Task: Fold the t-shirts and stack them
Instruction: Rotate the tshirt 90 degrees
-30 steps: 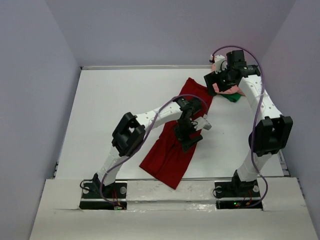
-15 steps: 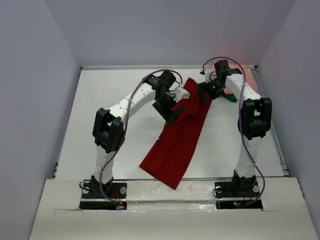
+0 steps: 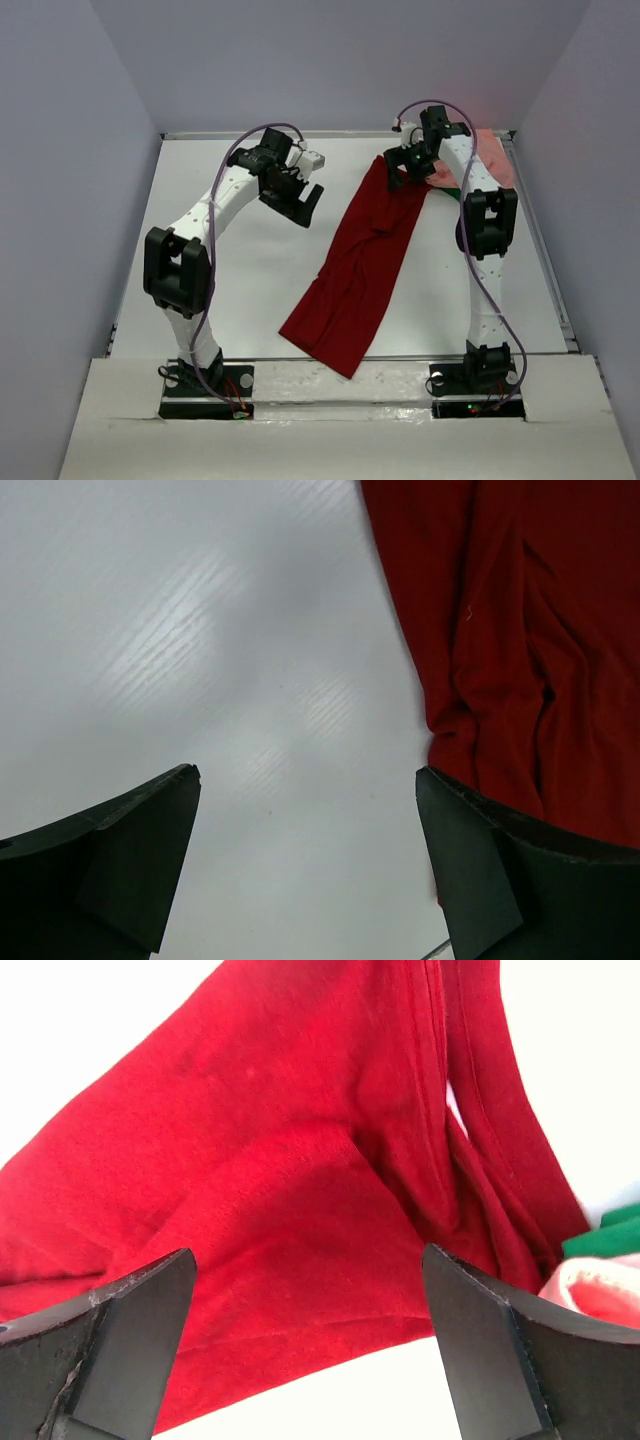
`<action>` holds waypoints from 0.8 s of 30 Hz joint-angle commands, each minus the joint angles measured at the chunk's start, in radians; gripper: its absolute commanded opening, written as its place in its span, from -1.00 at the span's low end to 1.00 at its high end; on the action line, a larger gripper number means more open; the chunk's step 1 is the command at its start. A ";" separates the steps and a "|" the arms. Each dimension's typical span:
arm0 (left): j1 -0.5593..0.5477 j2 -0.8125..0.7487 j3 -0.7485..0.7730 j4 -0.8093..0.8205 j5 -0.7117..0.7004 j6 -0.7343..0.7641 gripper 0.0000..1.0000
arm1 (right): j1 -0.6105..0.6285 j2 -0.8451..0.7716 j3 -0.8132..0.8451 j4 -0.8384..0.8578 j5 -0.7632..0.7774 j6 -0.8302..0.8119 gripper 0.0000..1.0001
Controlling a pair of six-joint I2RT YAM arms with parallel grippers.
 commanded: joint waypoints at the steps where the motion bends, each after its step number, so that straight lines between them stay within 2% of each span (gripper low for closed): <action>1: 0.008 -0.036 -0.024 0.030 -0.001 -0.023 0.98 | -0.006 0.060 0.100 -0.106 -0.069 -0.005 0.99; 4: 0.020 -0.056 -0.028 0.030 -0.006 -0.021 0.98 | -0.006 0.077 0.102 -0.122 -0.087 -0.006 0.99; 7: 0.039 -0.076 -0.033 0.029 -0.023 -0.015 0.98 | -0.006 0.019 -0.046 -0.041 -0.101 -0.002 0.99; 9: 0.049 -0.082 -0.034 0.027 -0.026 -0.013 0.98 | -0.006 0.011 -0.068 -0.038 -0.104 0.000 0.99; 17: 0.098 -0.108 -0.056 0.032 -0.021 -0.020 0.98 | -0.006 0.070 -0.044 -0.073 -0.153 -0.009 0.99; 24: 0.114 -0.136 -0.077 0.032 -0.050 -0.023 0.98 | -0.006 0.173 0.110 -0.085 -0.241 -0.002 0.99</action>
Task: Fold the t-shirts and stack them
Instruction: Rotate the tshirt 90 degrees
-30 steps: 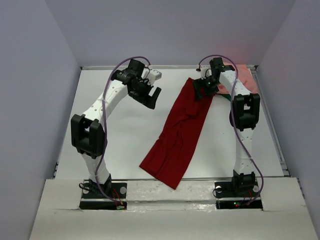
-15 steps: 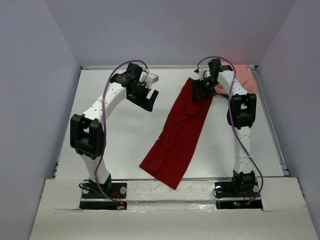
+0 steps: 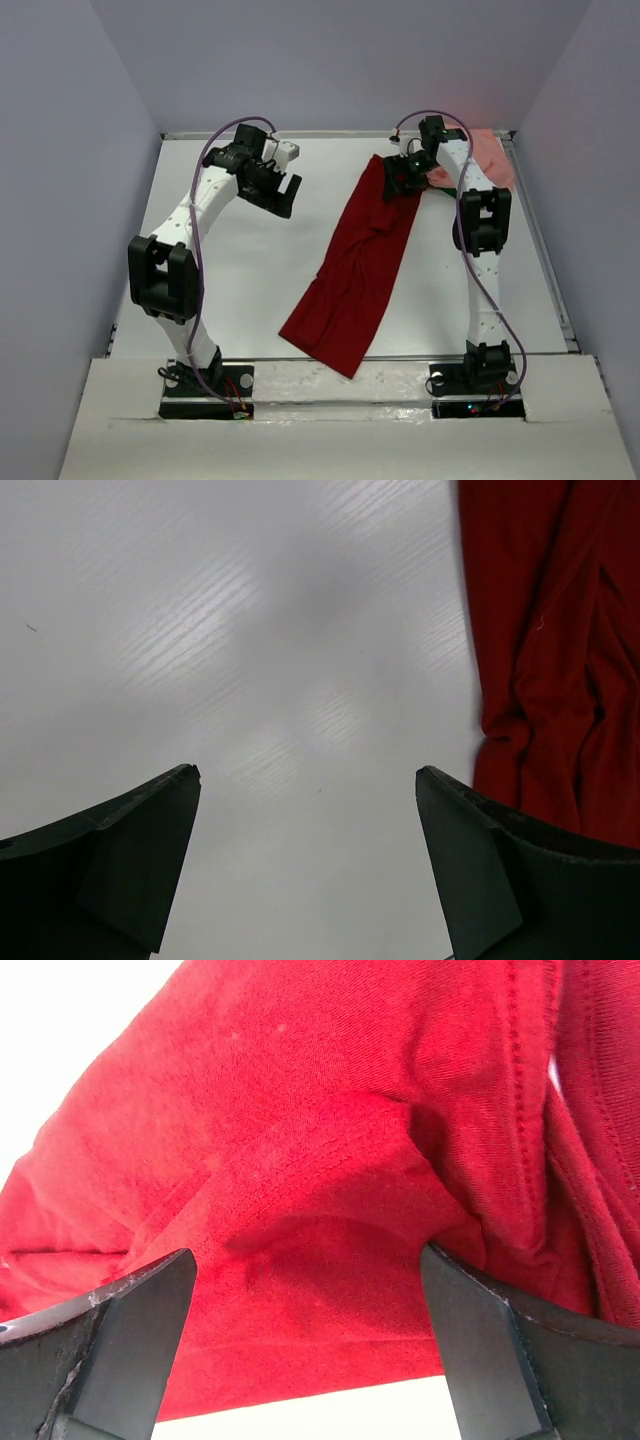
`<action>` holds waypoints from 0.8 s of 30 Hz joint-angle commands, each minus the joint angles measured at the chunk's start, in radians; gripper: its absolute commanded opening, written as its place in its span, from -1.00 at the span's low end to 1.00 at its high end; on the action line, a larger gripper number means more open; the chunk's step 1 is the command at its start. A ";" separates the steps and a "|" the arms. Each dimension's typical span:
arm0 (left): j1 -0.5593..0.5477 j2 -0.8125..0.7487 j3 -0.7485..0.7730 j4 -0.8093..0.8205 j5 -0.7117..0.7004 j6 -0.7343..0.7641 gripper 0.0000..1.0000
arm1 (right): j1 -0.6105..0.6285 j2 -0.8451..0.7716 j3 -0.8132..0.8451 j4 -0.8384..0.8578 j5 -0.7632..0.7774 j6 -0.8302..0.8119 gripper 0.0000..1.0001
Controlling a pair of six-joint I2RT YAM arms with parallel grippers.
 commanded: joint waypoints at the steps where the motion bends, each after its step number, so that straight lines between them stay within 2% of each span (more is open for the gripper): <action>1: 0.008 -0.073 -0.019 0.001 -0.027 -0.010 0.98 | 0.003 0.092 0.085 -0.010 -0.103 0.003 0.99; 7: 0.031 -0.087 -0.047 0.016 -0.070 -0.008 0.98 | 0.013 0.125 0.126 0.121 -0.175 0.042 0.99; 15: 0.048 -0.063 -0.053 0.016 -0.103 -0.010 0.98 | 0.013 0.194 0.268 0.219 -0.169 0.148 0.99; 24: 0.053 -0.050 -0.058 0.013 -0.139 -0.012 0.98 | 0.052 0.217 0.303 0.434 -0.165 0.256 0.99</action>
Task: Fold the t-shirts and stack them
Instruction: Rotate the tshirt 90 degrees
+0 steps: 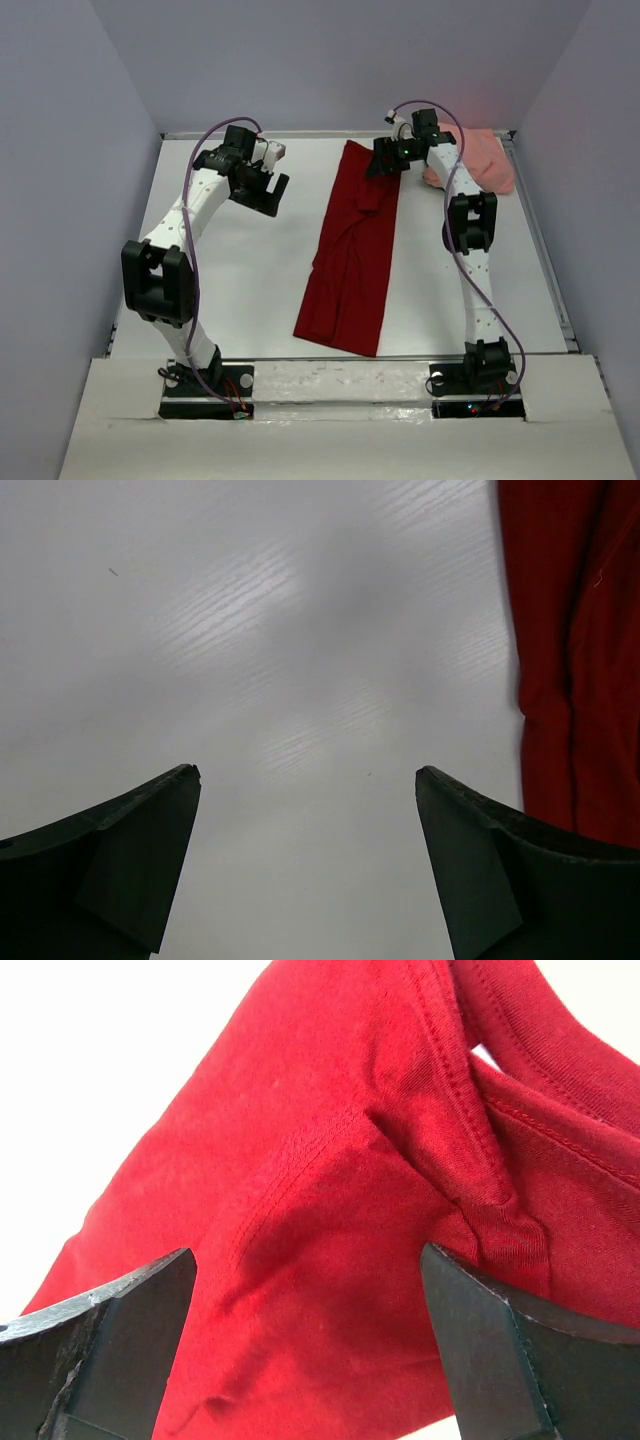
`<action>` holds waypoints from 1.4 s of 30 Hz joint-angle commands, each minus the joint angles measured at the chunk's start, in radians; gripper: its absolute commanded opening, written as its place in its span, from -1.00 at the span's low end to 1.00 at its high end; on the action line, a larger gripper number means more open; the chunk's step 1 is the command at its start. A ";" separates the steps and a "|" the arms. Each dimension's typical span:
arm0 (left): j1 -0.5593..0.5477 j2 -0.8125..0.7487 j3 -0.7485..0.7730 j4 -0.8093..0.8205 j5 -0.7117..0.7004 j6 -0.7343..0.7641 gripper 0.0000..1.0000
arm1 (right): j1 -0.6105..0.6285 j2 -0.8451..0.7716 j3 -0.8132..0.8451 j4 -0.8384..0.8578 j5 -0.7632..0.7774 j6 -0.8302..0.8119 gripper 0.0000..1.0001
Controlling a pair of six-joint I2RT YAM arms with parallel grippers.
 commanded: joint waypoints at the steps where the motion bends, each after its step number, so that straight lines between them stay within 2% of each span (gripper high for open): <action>1: 0.006 -0.012 -0.012 -0.002 -0.033 -0.007 0.98 | 0.050 0.040 0.076 0.174 0.007 0.068 0.99; 5: 0.004 -0.008 -0.015 0.000 -0.042 -0.006 0.98 | 0.096 0.051 0.105 0.234 0.021 0.086 0.99; 11: 0.004 -0.003 -0.014 -0.003 -0.053 -0.007 0.98 | 0.171 0.009 0.091 0.291 0.044 0.003 0.99; 16: 0.004 -0.015 -0.029 0.002 -0.059 -0.006 0.98 | 0.171 -0.037 0.088 0.299 0.009 0.011 0.99; 25: 0.006 -0.047 -0.058 0.018 0.004 -0.003 0.98 | 0.160 -0.408 -0.269 0.294 0.142 -0.190 0.99; 28: 0.004 -0.074 -0.078 0.029 0.007 -0.001 0.98 | 0.151 -0.460 -0.331 0.288 0.176 -0.236 0.99; 31: 0.004 -0.129 -0.117 0.041 0.005 0.000 0.98 | 0.151 -0.489 -0.314 0.260 0.202 -0.247 0.99; 37: 0.006 -0.167 -0.178 0.080 0.057 -0.006 0.98 | 0.151 -0.543 -0.292 0.086 0.254 -0.231 0.99; 41: 0.006 -0.137 -0.164 0.081 0.123 -0.007 0.98 | 0.151 -0.627 -0.447 0.001 0.297 -0.225 0.99; 42: 0.004 -0.132 -0.161 0.086 0.128 -0.006 0.98 | 0.151 -0.650 -0.535 -0.013 0.291 -0.225 0.99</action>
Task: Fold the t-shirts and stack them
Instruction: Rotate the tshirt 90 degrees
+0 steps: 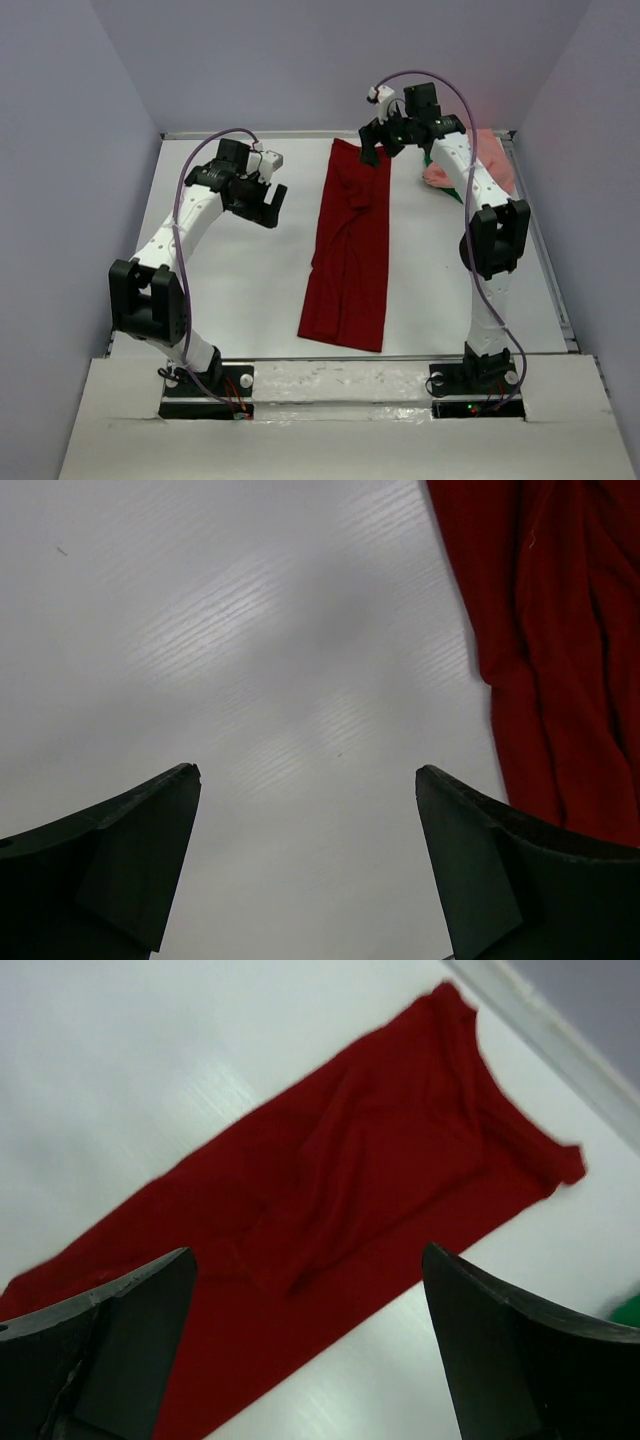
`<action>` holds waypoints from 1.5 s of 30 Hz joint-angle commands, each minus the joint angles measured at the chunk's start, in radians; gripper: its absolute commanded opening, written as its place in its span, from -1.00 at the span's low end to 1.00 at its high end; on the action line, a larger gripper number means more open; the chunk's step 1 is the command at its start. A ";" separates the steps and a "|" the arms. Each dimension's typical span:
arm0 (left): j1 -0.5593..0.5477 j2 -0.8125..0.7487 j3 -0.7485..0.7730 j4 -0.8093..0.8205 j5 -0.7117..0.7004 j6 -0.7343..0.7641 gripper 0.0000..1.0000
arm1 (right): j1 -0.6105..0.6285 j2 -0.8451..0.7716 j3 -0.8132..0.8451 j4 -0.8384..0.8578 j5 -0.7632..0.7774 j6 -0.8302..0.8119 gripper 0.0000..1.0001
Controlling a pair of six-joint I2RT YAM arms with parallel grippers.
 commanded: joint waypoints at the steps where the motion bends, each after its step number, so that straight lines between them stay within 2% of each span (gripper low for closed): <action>1: 0.004 0.014 0.003 0.026 0.076 -0.005 0.98 | 0.004 -0.151 -0.201 -0.145 0.036 -0.028 0.99; 4: 0.002 0.037 0.000 0.027 0.125 -0.004 0.98 | 0.004 -0.193 -0.285 -0.223 -0.001 -0.021 0.99; 8: -0.054 0.092 0.008 0.012 0.148 0.001 0.97 | 0.004 -0.234 -0.322 -0.395 -0.088 -0.033 0.99; 16: -0.116 0.168 0.034 -0.008 0.214 0.013 0.96 | 0.004 -0.286 -0.454 -0.567 -0.188 -0.093 0.99; 22: -0.215 0.243 0.080 -0.053 0.246 0.033 0.96 | 0.004 -0.302 -0.520 -0.670 -0.237 -0.151 0.99; 28: -0.346 0.269 0.049 -0.108 0.281 0.102 0.96 | 0.004 -0.357 -0.581 -0.647 -0.196 -0.142 0.99; 32: -0.366 0.264 0.010 -0.100 0.274 0.125 0.95 | 0.004 -0.358 -0.646 -0.626 -0.234 -0.137 0.99; 37: -0.364 0.283 0.037 -0.074 0.255 0.128 0.95 | 0.004 -0.326 -0.689 -0.442 -0.128 -0.034 0.99; 42: -0.364 0.289 0.075 -0.028 0.248 0.116 0.95 | 0.004 -0.216 -0.553 -0.354 -0.036 0.025 0.99; 44: -0.364 0.295 0.080 -0.030 0.280 0.131 0.95 | 0.004 -0.150 -0.502 -0.357 -0.059 0.018 0.99; 45: -0.364 0.295 0.078 -0.037 0.295 0.142 0.95 | 0.004 -0.130 -0.473 -0.381 -0.124 0.005 0.99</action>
